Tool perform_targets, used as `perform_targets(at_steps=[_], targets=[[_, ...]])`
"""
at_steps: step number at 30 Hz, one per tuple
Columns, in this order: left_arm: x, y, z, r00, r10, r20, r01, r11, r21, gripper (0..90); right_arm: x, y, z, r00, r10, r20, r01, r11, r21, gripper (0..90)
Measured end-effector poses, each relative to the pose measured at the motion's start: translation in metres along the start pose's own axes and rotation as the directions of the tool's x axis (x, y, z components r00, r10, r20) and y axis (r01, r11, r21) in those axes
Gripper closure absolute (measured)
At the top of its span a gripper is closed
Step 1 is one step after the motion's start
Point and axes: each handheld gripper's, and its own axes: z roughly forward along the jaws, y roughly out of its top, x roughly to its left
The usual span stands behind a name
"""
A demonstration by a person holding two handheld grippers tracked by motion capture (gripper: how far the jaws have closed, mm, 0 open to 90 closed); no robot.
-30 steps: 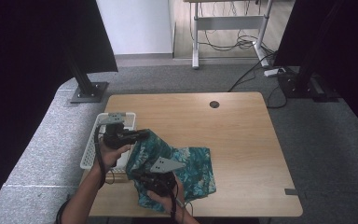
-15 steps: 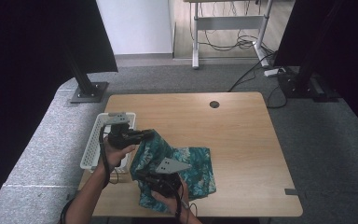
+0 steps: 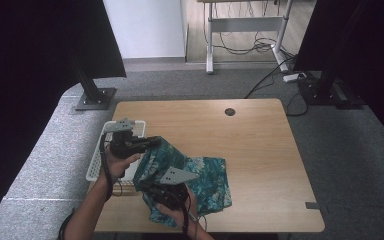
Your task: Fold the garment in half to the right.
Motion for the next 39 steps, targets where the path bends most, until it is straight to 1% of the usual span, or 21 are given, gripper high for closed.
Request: perform_targets(at_steps=[5, 6, 8, 12, 15, 18, 20, 21, 22, 23, 24, 25, 26, 27, 30, 32, 33, 34, 35, 36, 39], targets=[[0.003, 0.002, -0.008, 0.9999, 0.000, -0.011, 0.000, 1.0000, -0.008, 84.0, 0.003, 0.005, 0.007, 0.9999, -0.008, -0.008, 0.008, 1.000, 0.000, 86.4], [0.004, 0.003, -0.013, 0.9998, 0.002, -0.019, -0.003, 0.9999, -0.011, 84.0, 0.004, 0.008, 0.011, 0.9998, -0.012, -0.014, 0.012, 1.000, 0.001, 86.4], [0.004, 0.004, -0.016, 0.9998, 0.002, -0.022, -0.002, 0.9999, -0.014, 84.0, 0.005, 0.010, 0.015, 0.9997, -0.015, -0.020, 0.015, 1.000, 0.000, 86.4], [0.006, 0.007, -0.029, 0.9992, 0.005, -0.039, -0.006, 0.9996, -0.027, 84.0, 0.009, 0.016, 0.021, 0.9992, -0.027, -0.031, 0.027, 1.000, -0.008, 86.4], [0.006, 0.007, -0.029, 0.9993, 0.003, -0.038, -0.004, 0.9996, -0.030, 84.0, 0.010, 0.018, 0.020, 0.9991, -0.028, -0.033, 0.027, 1.000, -0.014, 86.4], [0.004, 0.006, -0.018, 0.9996, -0.001, -0.027, 0.000, 0.9997, -0.023, 83.9, 0.008, 0.016, 0.014, 0.9995, -0.023, -0.024, 0.022, 1.000, -0.014, 86.4], [0.003, 0.006, -0.014, 0.9997, 0.001, -0.023, -0.002, 0.9999, -0.017, 83.9, 0.005, 0.012, 0.010, 0.9997, -0.015, -0.018, 0.014, 1.000, -0.013, 86.4], [0.002, 0.005, -0.009, 0.9998, 0.003, -0.019, -0.003, 0.9999, -0.012, 83.9, 0.005, 0.012, 0.010, 0.9997, -0.015, -0.018, 0.014, 1.000, -0.013, 86.4], [0.001, 0.004, -0.001, 1.0000, 0.000, -0.010, 0.000, 1.0000, -0.006, 83.9, 0.002, 0.009, 0.005, 0.9999, -0.010, -0.009, 0.010, 1.000, -0.011, 86.4], [0.001, 0.004, -0.001, 1.0000, 0.000, -0.010, 0.000, 1.0000, -0.006, 83.9, 0.002, 0.009, 0.005, 0.9999, -0.010, -0.009, 0.010, 1.000, -0.011, 86.4], [-0.001, 0.003, 0.007, 1.0000, -0.003, 0.000, 0.003, 1.0000, 0.000, 83.9, -0.002, 0.006, -0.001, 1.0000, -0.004, -0.002, 0.004, 1.000, -0.009, 86.4], [-0.001, 0.003, 0.007, 1.0000, -0.003, 0.000, 0.003, 1.0000, 0.000, 83.9, -0.003, 0.004, -0.005, 1.0000, -0.001, 0.002, 0.002, 1.000, -0.009, 86.4], [-0.002, 0.003, 0.015, 0.9999, -0.004, 0.009, 0.004, 1.0000, 0.004, 83.9, -0.005, 0.003, -0.008, 1.0000, 0.001, 0.007, -0.001, 1.000, -0.007, 86.4], [-0.002, 0.003, 0.015, 0.9999, -0.004, 0.009, 0.004, 1.0000, 0.004, 83.9, -0.007, 0.001, -0.011, 0.9999, 0.004, 0.011, -0.004, 1.000, -0.006, 86.4], [-0.007, 0.003, 0.025, 0.9997, -0.006, 0.024, 0.006, 1.0000, 0.008, 83.9, -0.009, -0.001, -0.018, 0.9998, 0.006, 0.019, -0.006, 1.000, -0.004, 86.4], [-0.011, 0.003, 0.034, 0.9994, -0.003, 0.034, 0.002, 0.9999, 0.010, 83.9, -0.012, -0.004, -0.028, 0.9996, 0.008, 0.028, -0.008, 1.000, -0.001, 86.3], [-0.011, 0.003, 0.034, 0.9994, -0.003, 0.034, 0.002, 0.9999, 0.010, 83.9, -0.013, -0.005, -0.031, 0.9995, 0.008, 0.031, -0.008, 1.000, 0.001, 86.3], [-0.014, 0.003, 0.039, 0.9994, 0.001, 0.035, -0.002, 0.9999, 0.014, 83.8, -0.014, -0.006, -0.034, 0.9993, 0.010, 0.036, -0.011, 1.000, 0.002, 86.3], [-0.014, 0.003, 0.039, 0.9994, 0.001, 0.035, -0.002, 0.9999, 0.014, 83.9, -0.014, -0.006, -0.034, 0.9993, 0.010, 0.036, -0.011, 1.000, 0.002, 86.3], [-0.015, 0.002, 0.043, 0.9992, -0.001, 0.039, 0.000, 0.9999, 0.016, 83.8, -0.017, -0.008, -0.039, 0.9991, 0.013, 0.041, -0.013, 1.000, 0.007, 86.2], [-0.016, 0.001, 0.047, 0.9991, -0.001, 0.041, 0.000, 0.9998, 0.020, 83.8, -0.019, -0.011, -0.042, 0.9989, 0.015, 0.045, -0.015, 1.000, 0.010, 86.2]])
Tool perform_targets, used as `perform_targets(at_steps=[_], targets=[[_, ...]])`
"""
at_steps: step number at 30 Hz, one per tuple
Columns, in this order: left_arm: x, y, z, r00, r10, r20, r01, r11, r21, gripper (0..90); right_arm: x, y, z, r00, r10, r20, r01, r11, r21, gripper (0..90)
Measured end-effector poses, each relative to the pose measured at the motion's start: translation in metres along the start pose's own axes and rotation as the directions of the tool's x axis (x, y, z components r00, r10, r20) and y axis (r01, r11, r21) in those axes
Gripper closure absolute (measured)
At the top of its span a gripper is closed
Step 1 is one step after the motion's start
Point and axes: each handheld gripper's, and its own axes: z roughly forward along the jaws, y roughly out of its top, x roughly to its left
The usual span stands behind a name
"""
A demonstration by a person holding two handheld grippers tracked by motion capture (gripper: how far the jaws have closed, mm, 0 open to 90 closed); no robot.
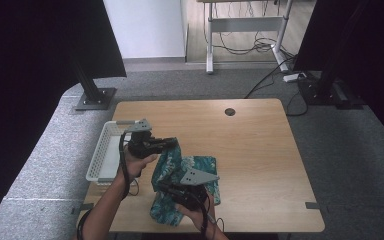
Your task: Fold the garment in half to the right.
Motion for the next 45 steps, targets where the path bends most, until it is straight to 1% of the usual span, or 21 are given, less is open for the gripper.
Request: perform_targets(at_steps=[3, 10, 16, 19, 20, 23, 24, 25, 34, 37, 40, 45], targets=[[0.001, -0.003, 0.006, 1.0000, -0.007, 0.004, 0.007, 1.0000, 0.005, 83.8, -0.005, -0.005, -0.004, 0.9999, 0.010, 0.004, -0.010, 1.000, 0.010, 86.3], [0.001, -0.005, 0.015, 0.9999, -0.015, 0.007, 0.015, 0.9999, 0.007, 83.8, -0.011, -0.012, -0.009, 0.9996, 0.021, 0.016, -0.022, 0.999, 0.024, 86.3], [-0.002, -0.005, 0.026, 0.9998, -0.018, 0.012, 0.018, 0.9998, 0.008, 83.8, -0.017, -0.016, -0.016, 0.9992, 0.029, 0.029, -0.030, 0.999, 0.032, 86.3], [-0.004, -0.006, 0.034, 0.9996, -0.024, 0.016, 0.024, 0.9997, 0.009, 83.8, -0.022, -0.020, -0.023, 0.9983, 0.040, 0.042, -0.042, 0.999, 0.032, 86.3], [-0.004, -0.006, 0.034, 0.9996, -0.024, 0.016, 0.024, 0.9997, 0.009, 83.8, -0.022, -0.020, -0.023, 0.9983, 0.040, 0.042, -0.042, 0.999, 0.032, 86.3], [-0.005, -0.008, 0.043, 0.9993, -0.030, 0.022, 0.030, 0.9995, 0.012, 83.8, -0.029, -0.025, -0.029, 0.9968, 0.059, 0.054, -0.061, 0.998, 0.031, 86.2], [-0.005, -0.008, 0.043, 0.9993, -0.030, 0.022, 0.030, 0.9995, 0.012, 83.7, -0.030, -0.027, -0.031, 0.9963, 0.066, 0.056, -0.067, 0.997, 0.030, 86.3], [-0.006, -0.009, 0.048, 0.9992, -0.033, 0.022, 0.033, 0.9994, 0.014, 83.8, -0.032, -0.028, -0.032, 0.9958, 0.070, 0.059, -0.071, 0.997, 0.030, 86.3], [-0.009, -0.011, 0.062, 0.9989, -0.035, 0.032, 0.034, 0.9991, 0.025, 83.7, -0.040, -0.036, -0.043, 0.9926, 0.085, 0.086, -0.088, 0.996, 0.031, 86.3], [-0.008, -0.013, 0.068, 0.9985, -0.042, 0.034, 0.041, 0.9989, 0.025, 83.7, -0.046, -0.041, -0.048, 0.9895, 0.105, 0.100, -0.108, 0.994, 0.031, 86.3], [-0.008, -0.015, 0.071, 0.9982, -0.049, 0.035, 0.048, 0.9986, 0.023, 83.7, -0.048, -0.043, -0.050, 0.9885, 0.109, 0.104, -0.113, 0.993, 0.033, 86.2], [-0.005, -0.023, 0.083, 0.9979, -0.059, 0.027, 0.058, 0.9976, 0.038, 83.6, -0.055, -0.050, -0.053, 0.9848, 0.124, 0.122, -0.131, 0.990, 0.050, 86.2]])
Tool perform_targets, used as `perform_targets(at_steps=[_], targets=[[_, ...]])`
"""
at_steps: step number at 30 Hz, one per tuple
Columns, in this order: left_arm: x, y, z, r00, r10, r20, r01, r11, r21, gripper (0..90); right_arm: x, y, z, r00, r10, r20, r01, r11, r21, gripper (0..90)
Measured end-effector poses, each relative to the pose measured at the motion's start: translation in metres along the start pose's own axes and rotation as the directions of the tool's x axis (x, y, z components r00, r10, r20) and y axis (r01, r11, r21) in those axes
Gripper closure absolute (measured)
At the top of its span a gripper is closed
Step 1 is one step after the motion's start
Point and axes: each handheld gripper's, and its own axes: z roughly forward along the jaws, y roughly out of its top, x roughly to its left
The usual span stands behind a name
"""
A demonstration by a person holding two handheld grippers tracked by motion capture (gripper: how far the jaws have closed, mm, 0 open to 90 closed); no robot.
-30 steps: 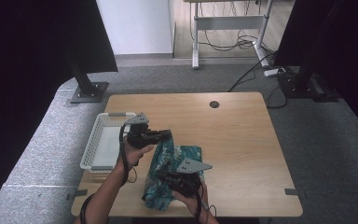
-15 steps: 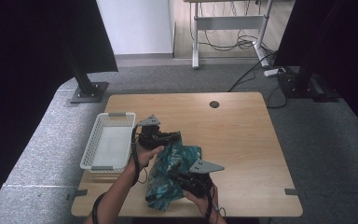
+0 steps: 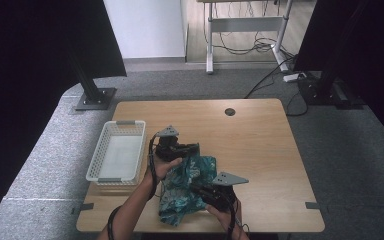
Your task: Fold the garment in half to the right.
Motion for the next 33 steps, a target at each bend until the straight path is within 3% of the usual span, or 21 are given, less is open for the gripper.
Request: perform_targets(at_steps=[33], targets=[[0.008, -0.030, 0.047, 0.9979, -0.056, -0.032, 0.058, 0.9974, 0.043, 82.7, -0.035, -0.031, -0.002, 0.9932, 0.064, 0.098, -0.072, 0.994, 0.085, 86.1]])
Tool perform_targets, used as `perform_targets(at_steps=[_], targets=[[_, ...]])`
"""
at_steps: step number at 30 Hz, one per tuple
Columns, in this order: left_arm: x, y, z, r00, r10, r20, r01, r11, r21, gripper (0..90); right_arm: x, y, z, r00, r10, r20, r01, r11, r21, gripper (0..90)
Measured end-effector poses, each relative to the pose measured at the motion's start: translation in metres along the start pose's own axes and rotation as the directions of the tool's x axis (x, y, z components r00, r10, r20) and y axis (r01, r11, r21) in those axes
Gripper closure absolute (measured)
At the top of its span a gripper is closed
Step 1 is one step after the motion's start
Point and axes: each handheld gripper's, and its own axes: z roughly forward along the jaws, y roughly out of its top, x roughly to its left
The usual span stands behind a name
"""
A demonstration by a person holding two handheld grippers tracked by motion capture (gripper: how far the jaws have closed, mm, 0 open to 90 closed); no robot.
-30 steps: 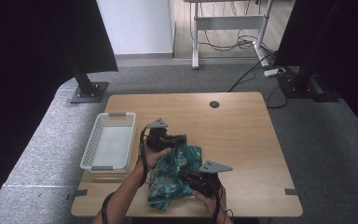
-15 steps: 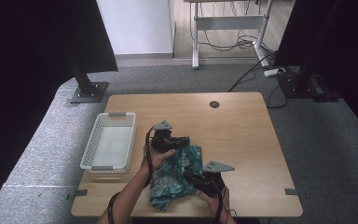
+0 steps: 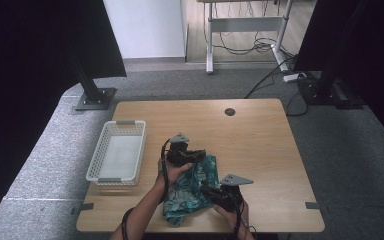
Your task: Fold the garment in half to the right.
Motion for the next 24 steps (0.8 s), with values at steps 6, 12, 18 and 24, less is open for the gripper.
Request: perform_targets(at_steps=[6, 12, 18, 24], targets=[[0.0015, -0.0034, 0.0048, 1.0000, -0.009, -0.001, 0.009, 1.0000, 0.001, 82.2, -0.0012, -0.0016, 0.0007, 1.0000, 0.001, 0.005, -0.001, 1.000, 0.008, 86.0], [0.0035, -0.0058, 0.0070, 0.9998, -0.018, 0.000, 0.018, 0.9998, -0.002, 79.3, -0.0014, -0.0031, 0.0024, 0.9999, -0.002, 0.010, 0.002, 1.000, 0.016, 86.0], [0.0059, -0.0062, 0.0062, 0.9995, -0.031, 0.003, 0.031, 0.9993, -0.023, 66.9, -0.0013, -0.0030, 0.0035, 0.9999, -0.005, 0.015, 0.005, 1.000, 0.022, 85.8], [0.0047, -0.0067, 0.0017, 0.9996, -0.026, 0.013, 0.026, 0.9985, -0.048, 51.1, -0.0032, -0.0041, 0.0042, 0.9997, 0.008, 0.024, -0.008, 1.000, 0.030, 85.4]])
